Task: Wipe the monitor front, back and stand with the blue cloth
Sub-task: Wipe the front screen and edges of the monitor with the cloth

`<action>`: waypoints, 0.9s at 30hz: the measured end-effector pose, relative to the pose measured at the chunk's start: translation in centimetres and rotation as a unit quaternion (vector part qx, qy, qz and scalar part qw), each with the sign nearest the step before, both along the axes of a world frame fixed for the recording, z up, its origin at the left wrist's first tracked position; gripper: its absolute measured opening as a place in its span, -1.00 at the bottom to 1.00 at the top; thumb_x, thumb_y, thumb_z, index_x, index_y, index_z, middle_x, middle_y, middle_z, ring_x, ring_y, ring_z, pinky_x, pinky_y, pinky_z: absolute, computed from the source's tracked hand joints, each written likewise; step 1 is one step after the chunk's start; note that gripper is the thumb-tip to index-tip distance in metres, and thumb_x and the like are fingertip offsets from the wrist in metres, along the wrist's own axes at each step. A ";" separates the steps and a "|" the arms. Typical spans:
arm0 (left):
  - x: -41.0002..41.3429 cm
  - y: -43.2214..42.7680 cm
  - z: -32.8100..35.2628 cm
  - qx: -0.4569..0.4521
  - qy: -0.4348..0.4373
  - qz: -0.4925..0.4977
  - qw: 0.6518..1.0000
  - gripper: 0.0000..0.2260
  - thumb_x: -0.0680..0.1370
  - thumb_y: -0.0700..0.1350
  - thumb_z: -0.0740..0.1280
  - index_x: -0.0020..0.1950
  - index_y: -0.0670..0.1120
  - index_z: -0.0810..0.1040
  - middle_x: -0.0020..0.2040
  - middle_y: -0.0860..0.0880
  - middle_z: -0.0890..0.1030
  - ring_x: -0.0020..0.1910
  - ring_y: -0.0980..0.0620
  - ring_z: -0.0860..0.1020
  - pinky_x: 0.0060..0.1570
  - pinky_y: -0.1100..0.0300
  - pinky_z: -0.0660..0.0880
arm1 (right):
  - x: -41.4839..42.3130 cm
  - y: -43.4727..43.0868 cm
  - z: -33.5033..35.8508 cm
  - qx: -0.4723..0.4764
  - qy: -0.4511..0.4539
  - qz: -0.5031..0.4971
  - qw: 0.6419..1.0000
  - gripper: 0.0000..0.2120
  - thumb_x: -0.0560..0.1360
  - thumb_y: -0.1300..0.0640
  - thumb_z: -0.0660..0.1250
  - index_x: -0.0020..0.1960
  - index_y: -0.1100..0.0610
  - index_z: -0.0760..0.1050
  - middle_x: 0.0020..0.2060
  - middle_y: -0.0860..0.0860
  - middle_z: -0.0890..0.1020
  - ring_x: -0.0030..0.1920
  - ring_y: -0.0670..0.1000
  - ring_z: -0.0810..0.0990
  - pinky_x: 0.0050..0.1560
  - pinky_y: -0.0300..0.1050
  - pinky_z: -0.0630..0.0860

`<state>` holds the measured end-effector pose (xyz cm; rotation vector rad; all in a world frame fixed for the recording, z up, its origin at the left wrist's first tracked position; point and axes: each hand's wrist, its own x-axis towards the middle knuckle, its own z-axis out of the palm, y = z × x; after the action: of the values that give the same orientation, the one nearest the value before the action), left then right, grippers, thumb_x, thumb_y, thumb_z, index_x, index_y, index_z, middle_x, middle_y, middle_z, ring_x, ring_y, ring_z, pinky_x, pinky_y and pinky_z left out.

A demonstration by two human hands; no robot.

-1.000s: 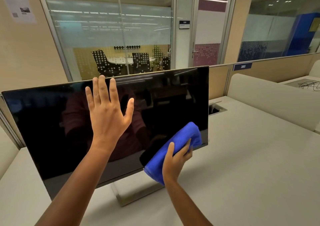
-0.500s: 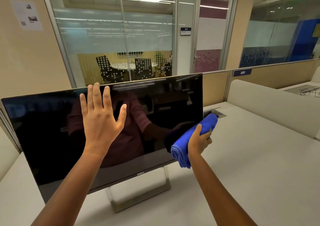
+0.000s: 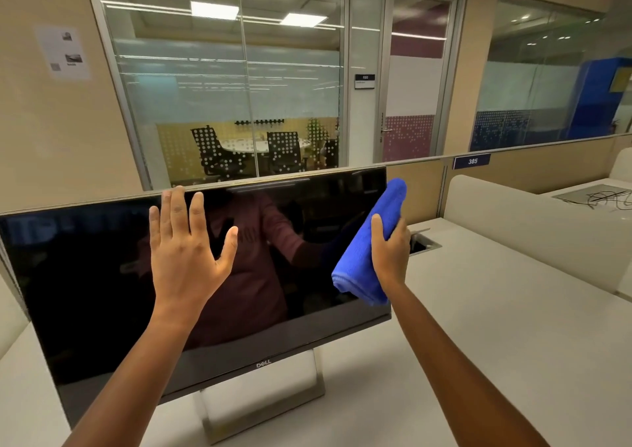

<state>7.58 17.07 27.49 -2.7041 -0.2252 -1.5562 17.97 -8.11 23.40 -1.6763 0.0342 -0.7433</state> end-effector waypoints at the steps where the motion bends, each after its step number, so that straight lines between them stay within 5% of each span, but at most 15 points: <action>1: 0.0 -0.1 0.0 -0.003 -0.002 0.000 1.000 -0.42 0.51 0.16 0.04 0.34 -0.27 0.27 0.37 -0.34 0.30 0.41 -0.28 0.22 0.42 -0.11 0.05 | -0.4 -0.1 -1.4 -0.005 0.003 0.000 1.000 -0.62 0.57 0.04 0.19 0.31 0.21 0.31 0.09 0.02 0.45 0.06 -0.03 0.43 0.00 -0.25 0.32; 11: -0.1 -0.7 0.3 -0.017 -0.005 0.000 1.000 -0.39 0.50 0.17 0.05 0.31 -0.30 0.29 0.34 -0.35 0.33 0.39 -0.29 0.25 0.40 -0.12 0.09 | -3.5 -1.0 -12.7 0.033 0.149 0.019 0.988 -0.62 0.59 0.07 0.14 0.34 0.22 0.27 0.09 0.11 0.46 0.10 0.12 0.48 0.01 -0.17 0.38; 14: -0.3 -0.6 0.4 -0.014 0.002 0.002 1.000 -0.38 0.49 0.18 0.04 0.31 -0.30 0.30 0.34 -0.35 0.33 0.38 -0.29 0.26 0.40 -0.11 0.08 | -2.9 -0.9 -10.7 0.042 0.163 0.005 0.986 -0.61 0.61 0.02 0.08 0.34 0.22 0.27 0.15 0.17 0.47 0.08 0.12 0.48 0.04 -0.11 0.40; 19: -0.5 -0.4 0.5 -0.011 0.013 0.005 1.000 -0.37 0.48 0.18 0.03 0.31 -0.30 0.31 0.34 -0.34 0.35 0.38 -0.28 0.27 0.40 -0.11 0.09 | -1.5 -0.3 -3.1 0.000 0.055 0.002 0.999 -0.63 0.60 0.04 0.10 0.32 0.22 0.31 0.15 0.16 0.46 0.02 0.04 0.46 -0.04 -0.20 0.33; 27: -0.6 -0.3 0.8 -0.007 0.031 0.010 0.999 -0.38 0.49 0.17 0.03 0.29 -0.32 0.34 0.30 -0.35 0.38 0.35 -0.30 0.31 0.38 -0.13 0.18 | 2.9 -1.0 8.4 -0.123 -0.014 0.027 0.992 -0.59 0.59 0.00 0.10 0.36 0.18 0.30 0.18 0.16 0.49 0.16 0.16 0.46 0.13 -0.04 0.36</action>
<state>7.01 16.74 28.28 -2.7476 -0.2610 -1.4674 20.88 -9.10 31.81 -1.8929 -0.1277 -0.7528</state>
